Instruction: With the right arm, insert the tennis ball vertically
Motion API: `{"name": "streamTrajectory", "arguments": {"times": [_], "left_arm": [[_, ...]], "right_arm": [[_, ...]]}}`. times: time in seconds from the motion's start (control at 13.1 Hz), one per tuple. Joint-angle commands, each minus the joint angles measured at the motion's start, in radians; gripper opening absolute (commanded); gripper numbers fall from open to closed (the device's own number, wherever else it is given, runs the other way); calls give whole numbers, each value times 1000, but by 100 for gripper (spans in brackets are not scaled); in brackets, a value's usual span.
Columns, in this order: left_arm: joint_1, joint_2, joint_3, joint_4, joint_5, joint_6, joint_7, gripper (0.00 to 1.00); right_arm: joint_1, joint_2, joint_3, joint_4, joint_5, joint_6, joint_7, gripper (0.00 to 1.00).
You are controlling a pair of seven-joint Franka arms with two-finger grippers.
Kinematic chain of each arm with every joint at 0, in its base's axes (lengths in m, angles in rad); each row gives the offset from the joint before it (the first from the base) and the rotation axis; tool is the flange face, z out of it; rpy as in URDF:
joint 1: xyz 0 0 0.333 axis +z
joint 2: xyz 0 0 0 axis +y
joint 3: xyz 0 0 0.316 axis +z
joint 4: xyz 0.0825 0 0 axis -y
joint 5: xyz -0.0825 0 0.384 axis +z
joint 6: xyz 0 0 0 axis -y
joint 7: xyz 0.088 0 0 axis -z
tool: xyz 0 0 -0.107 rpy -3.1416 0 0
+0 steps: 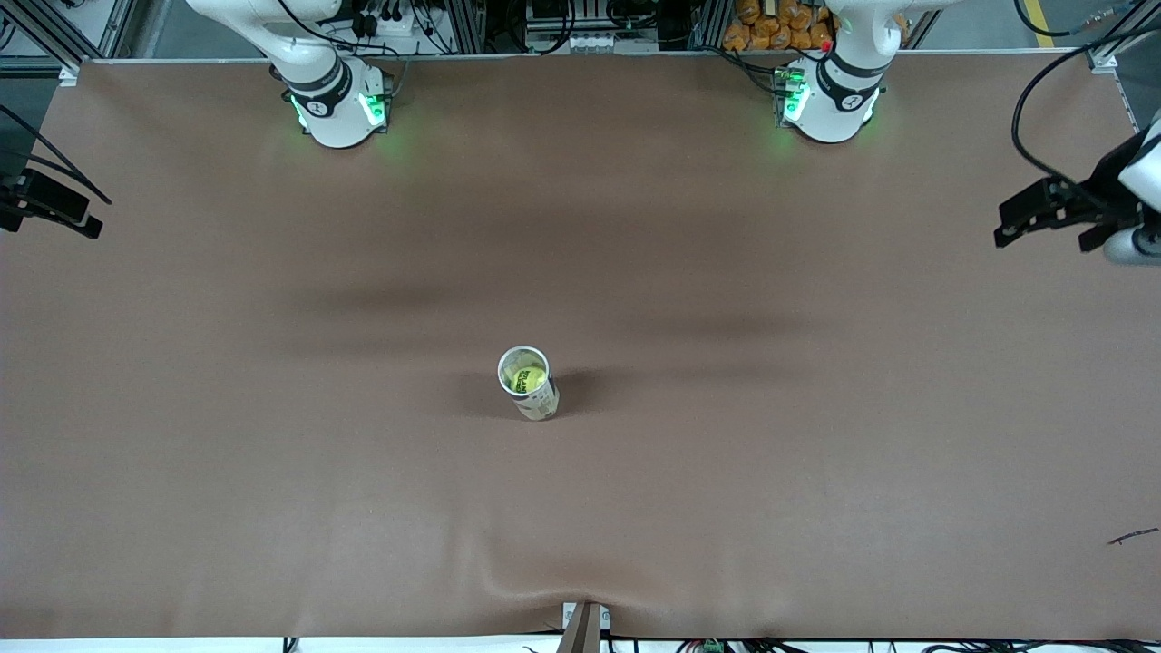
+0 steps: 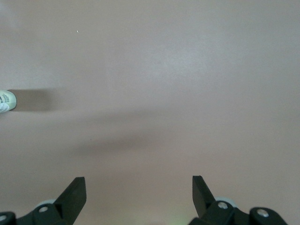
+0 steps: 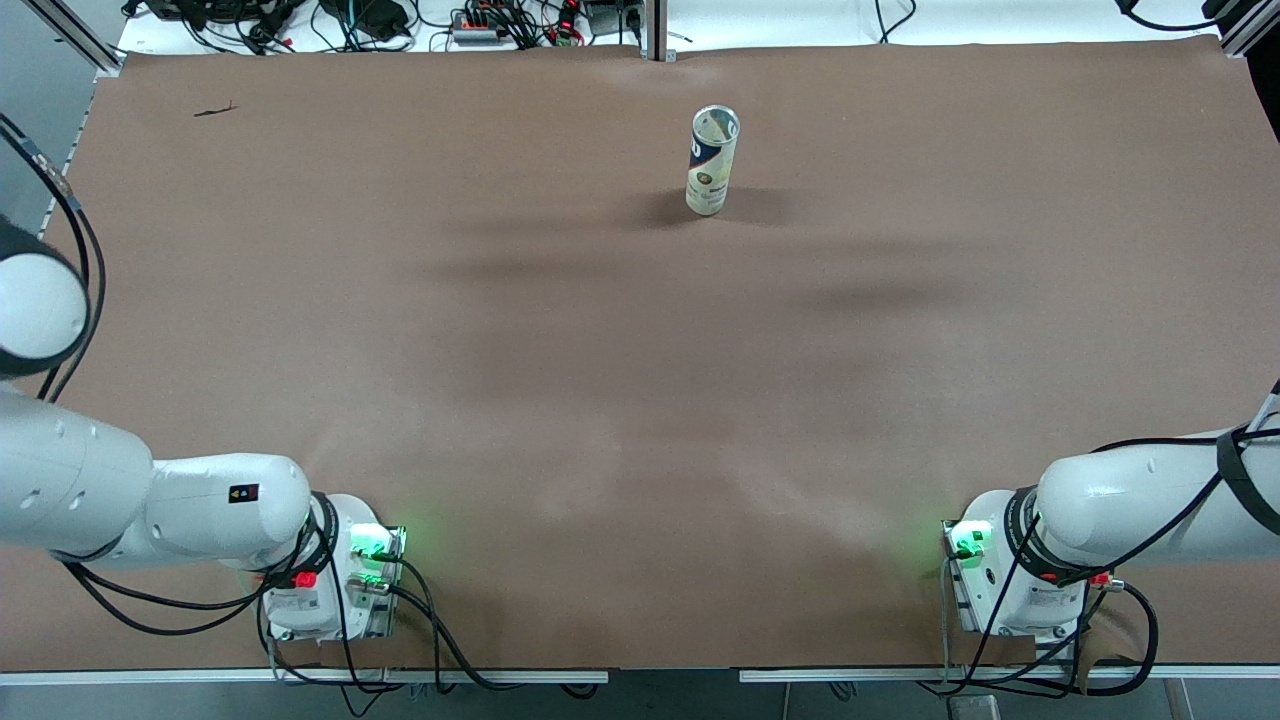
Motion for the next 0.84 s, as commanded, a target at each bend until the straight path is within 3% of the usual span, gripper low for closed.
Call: {"name": "streamTrajectory", "arguments": {"times": [0.0, 0.15, 0.76], "left_arm": [[-8, -109, 20, -123, 16, 11, -4, 100], [-15, -154, 18, -171, 16, 26, -18, 100], [-112, -134, 55, -128, 15, 9, -47, 100]], "right_arm": [[-10, 8, 7, 25, -3, -17, -17, 100], [-16, 8, 5, 25, -1, -17, -80, 100], [-7, 8, 7, 25, -11, -17, -73, 100]]}}
